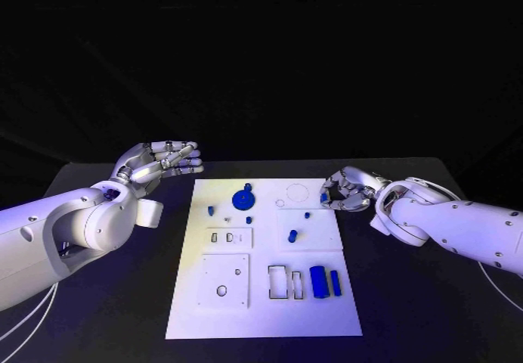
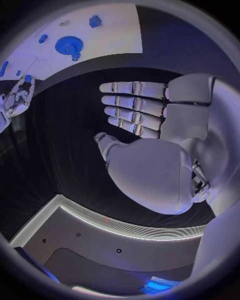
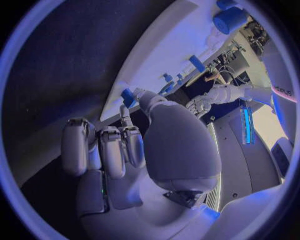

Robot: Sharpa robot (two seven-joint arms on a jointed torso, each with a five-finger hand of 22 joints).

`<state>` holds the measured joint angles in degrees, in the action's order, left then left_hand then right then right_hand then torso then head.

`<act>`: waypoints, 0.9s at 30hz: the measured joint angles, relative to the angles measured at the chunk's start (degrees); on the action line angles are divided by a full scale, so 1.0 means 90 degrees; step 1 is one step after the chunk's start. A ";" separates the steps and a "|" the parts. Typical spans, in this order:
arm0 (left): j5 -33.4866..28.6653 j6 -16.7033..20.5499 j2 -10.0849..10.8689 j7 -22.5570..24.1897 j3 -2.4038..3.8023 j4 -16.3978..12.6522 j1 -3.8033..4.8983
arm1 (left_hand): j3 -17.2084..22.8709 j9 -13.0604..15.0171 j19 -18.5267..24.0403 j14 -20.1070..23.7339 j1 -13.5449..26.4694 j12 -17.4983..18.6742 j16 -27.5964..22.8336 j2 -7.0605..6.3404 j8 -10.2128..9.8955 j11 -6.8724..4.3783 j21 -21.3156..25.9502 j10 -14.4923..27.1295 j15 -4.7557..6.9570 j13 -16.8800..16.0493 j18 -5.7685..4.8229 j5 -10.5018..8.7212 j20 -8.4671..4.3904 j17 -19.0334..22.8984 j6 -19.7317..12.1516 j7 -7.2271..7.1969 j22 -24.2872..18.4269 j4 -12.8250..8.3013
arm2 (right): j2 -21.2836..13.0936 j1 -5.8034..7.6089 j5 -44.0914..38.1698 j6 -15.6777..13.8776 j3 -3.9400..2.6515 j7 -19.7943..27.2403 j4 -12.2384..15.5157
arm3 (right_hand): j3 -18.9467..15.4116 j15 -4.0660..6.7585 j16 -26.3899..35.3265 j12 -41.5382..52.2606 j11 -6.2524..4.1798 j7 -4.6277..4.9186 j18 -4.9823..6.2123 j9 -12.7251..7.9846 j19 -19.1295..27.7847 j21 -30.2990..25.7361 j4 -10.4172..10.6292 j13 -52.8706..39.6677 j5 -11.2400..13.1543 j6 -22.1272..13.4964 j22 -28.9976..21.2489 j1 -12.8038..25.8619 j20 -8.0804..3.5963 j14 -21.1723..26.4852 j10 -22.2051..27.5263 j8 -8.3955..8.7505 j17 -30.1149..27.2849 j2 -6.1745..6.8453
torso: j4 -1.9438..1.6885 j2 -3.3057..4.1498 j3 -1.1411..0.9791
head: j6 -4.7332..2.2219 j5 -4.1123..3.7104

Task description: Assemble the parts on the task board

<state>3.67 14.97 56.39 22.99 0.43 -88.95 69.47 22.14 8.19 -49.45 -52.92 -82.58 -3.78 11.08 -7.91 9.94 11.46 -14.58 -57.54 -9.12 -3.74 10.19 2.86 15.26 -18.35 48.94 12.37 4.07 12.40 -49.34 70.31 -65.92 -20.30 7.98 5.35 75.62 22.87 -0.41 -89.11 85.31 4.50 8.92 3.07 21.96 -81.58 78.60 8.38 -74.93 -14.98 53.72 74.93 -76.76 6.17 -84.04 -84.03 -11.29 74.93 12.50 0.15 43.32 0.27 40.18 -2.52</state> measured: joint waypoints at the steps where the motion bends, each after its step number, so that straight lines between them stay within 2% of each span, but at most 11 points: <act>1: 0.0000 0.0000 0.0002 0.0000 0.0000 0.0000 0.0000 | 0.0000 0.0000 0.0000 0.0000 0.0000 0.0000 0.0000 0.0000 0.0000 0.0000 0.0000 0.0000 0.0000 0.0000 0.0000 0.0000 0.0000 0.0000 0.0000 0.0000 0.0000 0.0000 | 0.0001 0.0000 -0.0002 0.0000 0.0000 -0.0003 0.0000 | 0.0001 0.0000 0.0000 0.0000 0.0000 -0.0003 0.0000 0.0000 -0.0017 0.0010 -0.0001 0.0000 0.0000 0.0003 0.0000 0.0001 0.0014 0.0000 0.0000 -0.0003 0.0000 -0.0001 | 0.0000 0.0000 0.0000 | 0.0002 0.0000; 7: 0.0000 0.0000 0.0005 -0.0003 0.0000 0.0001 0.0000 | 0.0000 0.0000 0.0000 0.0000 0.0000 0.0000 0.0000 0.0000 0.0000 0.0000 0.0000 0.0000 0.0000 0.0000 0.0000 0.0000 0.0000 0.0000 0.0000 0.0000 0.0000 0.0000 | 0.0005 0.0000 -0.0012 -0.0002 0.0000 -0.0016 0.0000 | 0.0154 0.0074 0.0000 0.0038 -0.0101 -0.0106 0.0000 0.0056 -0.0080 0.0031 -0.0029 0.0000 0.0000 0.0244 -0.0001 -0.0012 -0.0038 0.0001 0.0007 -0.0154 0.0000 -0.0183 | 0.0002 0.0002 0.0000 | 0.0007 -0.0001; 9: 0.0000 0.0000 0.0005 -0.0004 0.0000 0.0001 0.0000 | 0.0000 0.0000 0.0000 0.0000 0.0000 0.0000 0.0000 0.0000 0.0000 0.0000 0.0000 0.0000 0.0000 0.0000 0.0000 0.0000 0.0000 0.0000 0.0000 0.0000 0.0000 0.0000 | 0.0007 0.0000 -0.0017 -0.0004 0.0000 -0.0020 0.0000 | 0.0295 0.0140 0.0000 0.0064 -0.0171 -0.0167 0.0000 0.0073 -0.0113 0.0060 -0.0078 0.0001 0.0378 0.0325 -0.0001 -0.0033 -0.0071 0.0002 0.0010 -0.0237 -0.0001 -0.0253 | 0.0002 0.0002 0.0000 | 0.0008 0.0001; 12: 0.0000 0.0000 0.0006 -0.0005 0.0000 0.0002 0.0000 | 0.0000 0.0000 0.0000 0.0000 0.0000 0.0000 0.0000 0.0000 0.0000 0.0000 0.0000 0.0000 0.0000 0.0000 0.0000 0.0000 0.0000 0.0000 0.0000 0.0000 0.0000 0.0000 | 0.0010 0.0000 -0.0027 -0.0014 0.0000 -0.0025 0.0000 | 0.0396 0.0148 0.0000 0.0074 -0.0200 -0.0221 0.0000 0.0106 -0.0130 0.0062 -0.0116 0.0001 0.0473 0.0404 -0.0001 -0.0018 -0.0099 0.0004 -0.0006 -0.0325 -0.0001 -0.0287 | 0.0002 0.0002 0.0000 | 0.0009 0.0003; 13: 0.0000 0.0000 0.0006 -0.0006 0.0000 0.0003 0.0000 | 0.0000 0.0000 0.0000 0.0000 0.0000 0.0000 0.0000 0.0000 0.0000 0.0000 0.0000 0.0000 0.0000 0.0000 0.0000 0.0000 0.0000 0.0000 0.0000 0.0000 0.0000 0.0000 | 0.0011 0.0000 -0.0030 -0.0019 0.0000 -0.0026 0.0000 | 0.0422 0.0185 0.0000 0.0073 -0.0220 -0.0236 0.0000 0.0109 -0.0111 0.0062 -0.0142 0.0001 0.0475 0.0426 -0.0001 -0.0010 -0.0119 0.0001 0.0013 -0.0352 -0.0001 -0.0294 | 0.0001 0.0002 0.0000 | 0.0010 0.0003; 16: 0.0000 0.0000 0.0007 -0.0007 0.0000 0.0003 0.0000 | 0.0000 0.0000 0.0000 0.0000 0.0000 0.0000 0.0000 0.0000 0.0000 0.0000 0.0000 0.0000 0.0000 0.0000 0.0000 0.0000 0.0000 0.0000 0.0000 0.0000 0.0000 0.0000 | 0.0014 0.0000 -0.0043 -0.0055 0.0000 -0.0028 0.0005 | 0.0470 0.0185 0.0000 0.0073 -0.0245 -0.0231 0.0000 0.0109 -0.0136 0.0094 -0.0184 0.0001 0.0485 0.0435 -0.0001 -0.0026 -0.0144 0.0001 -0.0005 -0.0424 -0.0001 -0.0312 | 0.0000 0.0002 -0.0001 | 0.0015 0.0001; 22: 0.0000 0.0000 0.0008 -0.0010 0.0000 0.0004 0.0002 | 0.0000 0.0000 0.0000 0.0000 0.0000 0.0000 0.0000 0.0000 0.0000 0.0000 0.0000 0.0000 0.0000 0.0000 -0.0001 0.0000 0.0000 -0.0001 0.0000 0.0000 0.0000 0.0000 | 0.0016 -0.0001 -0.0078 -0.0207 0.0000 -0.0047 0.0053 | 0.0493 0.0185 0.0000 0.0073 -0.0246 -0.0232 0.0000 0.0108 -0.0145 0.0103 -0.0178 0.0001 0.0498 0.0435 -0.0002 -0.0043 -0.0153 0.0001 -0.0005 -0.0432 -0.0001 -0.0345 | 0.0002 0.0003 -0.0002 | 0.0018 0.0001; 27: 0.0000 0.0000 0.0011 -0.0013 0.0000 0.0009 0.0001 | 0.0000 0.0000 0.0000 0.0000 0.0000 0.0000 0.0000 0.0000 0.0000 0.0000 0.0000 0.0000 0.0000 0.0000 0.0000 0.0000 0.0000 -0.0001 0.0000 0.0000 0.0000 0.0000 | -0.0052 0.0010 -0.0098 -0.0370 -0.0001 -0.0155 0.0263 | 0.0511 0.0207 0.0000 0.0073 -0.0246 -0.0232 0.0000 0.0108 -0.0145 0.0103 -0.0195 0.0002 0.0519 0.0435 -0.0002 -0.0043 -0.0152 0.0023 -0.0004 -0.0437 -0.0002 -0.0362 | 0.0007 0.0002 -0.0002 | 0.0012 0.0013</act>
<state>3.67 14.98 56.48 22.88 0.43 -88.87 69.48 22.14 8.19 -49.45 -52.92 -82.58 -3.78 11.08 -7.91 9.94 11.46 -14.58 -57.54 -9.12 -3.74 10.19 2.86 15.26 -18.35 48.94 12.37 4.07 12.40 -49.81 70.40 -66.80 -23.64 7.97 3.96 77.99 27.47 1.45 -89.11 85.97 2.29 6.83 3.07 22.93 -82.89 79.53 6.62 -74.92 -10.31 57.63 74.91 -77.15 4.80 -83.84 -84.07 -15.22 74.91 9.25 0.21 43.34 0.25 40.28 -2.40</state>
